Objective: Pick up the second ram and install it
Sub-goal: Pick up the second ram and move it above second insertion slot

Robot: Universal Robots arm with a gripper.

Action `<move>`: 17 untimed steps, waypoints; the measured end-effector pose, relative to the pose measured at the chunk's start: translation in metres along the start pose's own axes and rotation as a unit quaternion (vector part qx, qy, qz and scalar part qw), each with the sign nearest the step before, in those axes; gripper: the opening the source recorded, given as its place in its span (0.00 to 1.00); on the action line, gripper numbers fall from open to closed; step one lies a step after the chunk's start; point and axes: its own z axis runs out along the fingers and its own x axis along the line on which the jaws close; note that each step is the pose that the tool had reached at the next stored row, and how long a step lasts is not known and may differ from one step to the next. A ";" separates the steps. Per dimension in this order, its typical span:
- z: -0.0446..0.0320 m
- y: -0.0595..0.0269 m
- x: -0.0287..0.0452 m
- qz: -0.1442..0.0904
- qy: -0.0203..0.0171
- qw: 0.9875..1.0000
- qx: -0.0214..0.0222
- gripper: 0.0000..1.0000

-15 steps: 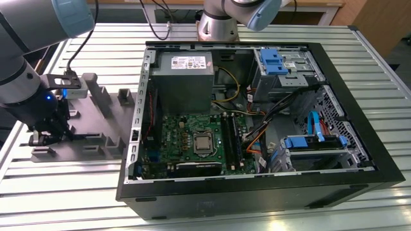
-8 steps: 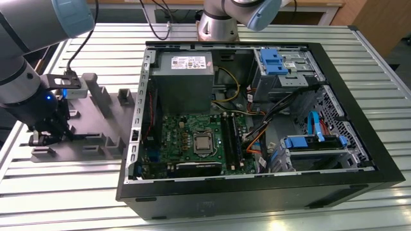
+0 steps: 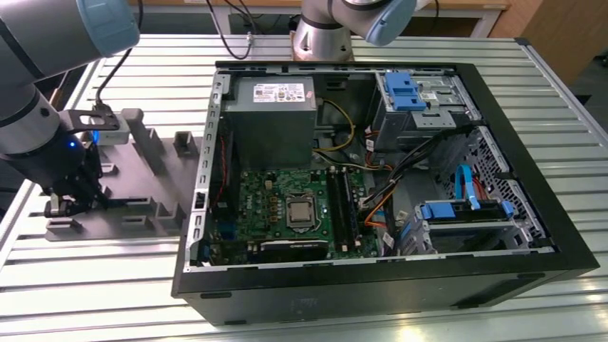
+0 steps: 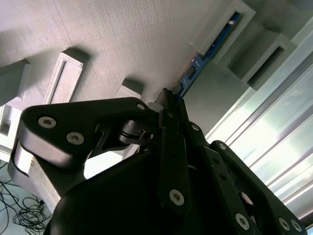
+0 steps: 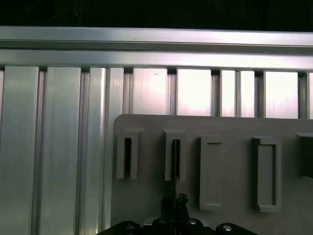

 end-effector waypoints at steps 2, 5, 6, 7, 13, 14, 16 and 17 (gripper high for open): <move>0.0000 0.0000 0.0000 0.000 0.000 1.000 0.000 0.14; 0.0000 0.0000 0.0000 -0.001 0.000 1.000 0.000 0.14; 0.0000 0.0000 0.0000 -0.001 0.000 1.000 0.000 0.14; 0.0000 0.0000 0.0000 -0.001 0.000 1.000 0.000 0.14; -0.0038 0.0000 0.0000 -0.001 0.000 1.000 0.000 0.14; -0.0048 0.0000 -0.0001 -0.001 0.000 1.000 0.000 0.14; -0.0069 0.0000 -0.0001 -0.001 0.000 1.000 0.000 0.14; -0.0082 0.0000 -0.0001 -0.001 0.000 1.000 0.000 0.14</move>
